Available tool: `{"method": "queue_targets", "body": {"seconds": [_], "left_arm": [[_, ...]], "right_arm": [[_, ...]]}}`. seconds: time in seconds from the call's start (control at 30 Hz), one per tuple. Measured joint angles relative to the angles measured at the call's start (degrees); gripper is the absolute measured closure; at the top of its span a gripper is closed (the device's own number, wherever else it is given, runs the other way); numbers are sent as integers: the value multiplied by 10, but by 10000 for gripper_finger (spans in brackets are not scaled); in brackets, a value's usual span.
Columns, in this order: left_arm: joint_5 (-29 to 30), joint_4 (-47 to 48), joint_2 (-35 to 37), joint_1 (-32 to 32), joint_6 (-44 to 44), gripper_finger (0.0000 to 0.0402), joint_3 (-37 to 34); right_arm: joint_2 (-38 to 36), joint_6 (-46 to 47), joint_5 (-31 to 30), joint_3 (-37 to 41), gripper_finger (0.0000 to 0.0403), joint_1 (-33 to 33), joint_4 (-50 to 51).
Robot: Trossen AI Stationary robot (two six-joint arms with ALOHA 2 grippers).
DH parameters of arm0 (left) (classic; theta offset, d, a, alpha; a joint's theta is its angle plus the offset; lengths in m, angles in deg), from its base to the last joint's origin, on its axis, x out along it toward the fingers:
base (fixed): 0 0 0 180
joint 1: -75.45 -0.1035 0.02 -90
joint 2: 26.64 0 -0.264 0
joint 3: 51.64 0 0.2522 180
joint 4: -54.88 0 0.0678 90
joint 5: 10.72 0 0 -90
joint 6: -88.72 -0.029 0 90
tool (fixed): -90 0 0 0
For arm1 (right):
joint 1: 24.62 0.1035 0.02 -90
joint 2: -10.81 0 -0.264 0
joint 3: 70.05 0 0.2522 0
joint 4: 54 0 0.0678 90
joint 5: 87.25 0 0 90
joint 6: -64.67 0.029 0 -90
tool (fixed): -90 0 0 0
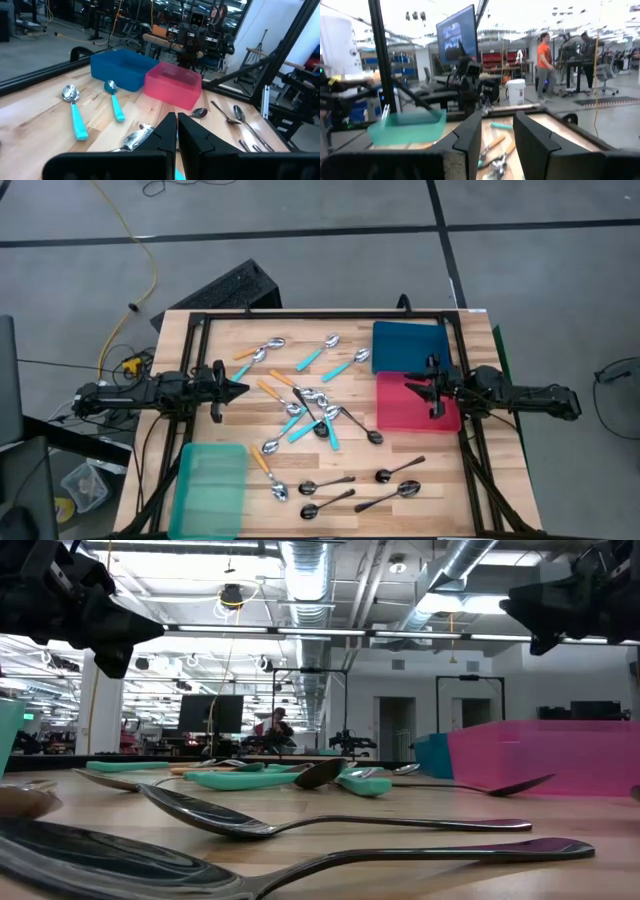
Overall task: Sort silverware by color (type)
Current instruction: Put the blue spoon into the skyblue bin
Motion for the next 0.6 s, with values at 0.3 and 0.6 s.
{"method": "queue_targets", "body": {"seconds": [0.3, 0.6], "left_arm": [[13, -46, 0, 0, 96, 401, 1], [42, -81, 0, 0, 100, 401, 2]], "right_arm": [[0, 27, -47, 0, 266, 0, -34], [0, 37, -47, 0, 266, 0, -31]]}}
